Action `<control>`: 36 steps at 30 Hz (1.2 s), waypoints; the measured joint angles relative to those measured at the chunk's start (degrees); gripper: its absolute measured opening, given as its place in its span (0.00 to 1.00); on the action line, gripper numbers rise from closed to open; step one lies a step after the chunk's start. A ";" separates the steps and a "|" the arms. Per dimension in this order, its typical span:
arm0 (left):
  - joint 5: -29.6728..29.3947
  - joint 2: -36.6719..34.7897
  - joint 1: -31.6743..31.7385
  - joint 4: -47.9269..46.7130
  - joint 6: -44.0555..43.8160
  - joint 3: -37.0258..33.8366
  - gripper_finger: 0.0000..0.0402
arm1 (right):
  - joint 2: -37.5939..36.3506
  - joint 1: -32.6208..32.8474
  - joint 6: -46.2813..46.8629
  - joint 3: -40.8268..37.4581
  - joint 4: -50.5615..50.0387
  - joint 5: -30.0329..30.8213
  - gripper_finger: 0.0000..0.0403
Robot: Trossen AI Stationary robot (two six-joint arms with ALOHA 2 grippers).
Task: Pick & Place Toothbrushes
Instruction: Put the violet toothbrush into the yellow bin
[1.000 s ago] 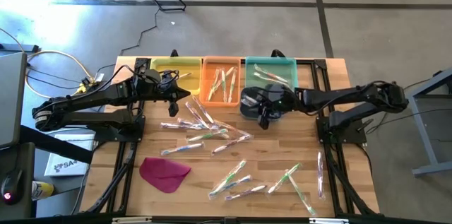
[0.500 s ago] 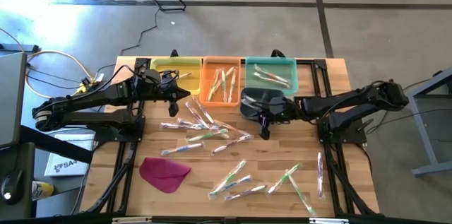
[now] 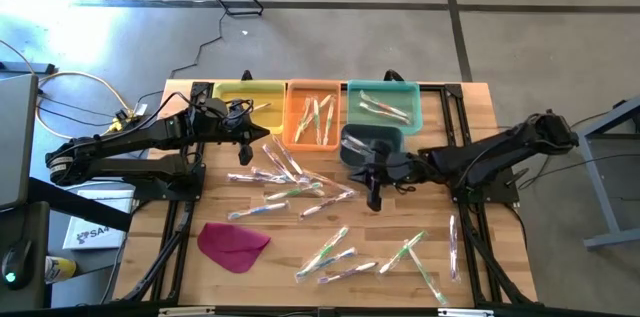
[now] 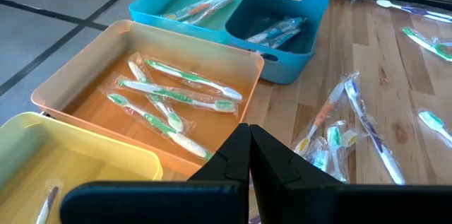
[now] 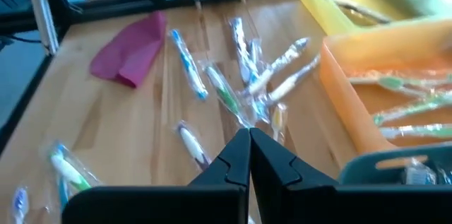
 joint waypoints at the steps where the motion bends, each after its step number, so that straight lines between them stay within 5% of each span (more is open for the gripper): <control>1: 0.00 0.01 0.00 -0.04 0.01 0.00 0.00 | 0.00 0.70 -0.02 0.44 0.02 0.81 0.00; 17: 0.00 0.01 0.00 -3.67 0.00 0.01 0.00 | 3.88 7.68 -2.33 9.01 -2.46 10.39 0.00; 26: 0.00 0.00 -0.01 -3.65 0.00 0.01 0.00 | 15.56 7.68 -7.74 19.20 -12.60 9.52 0.00; 36: 0.00 -0.01 0.00 -3.56 0.00 0.01 0.00 | 21.62 7.68 -9.28 26.33 -15.97 1.58 0.00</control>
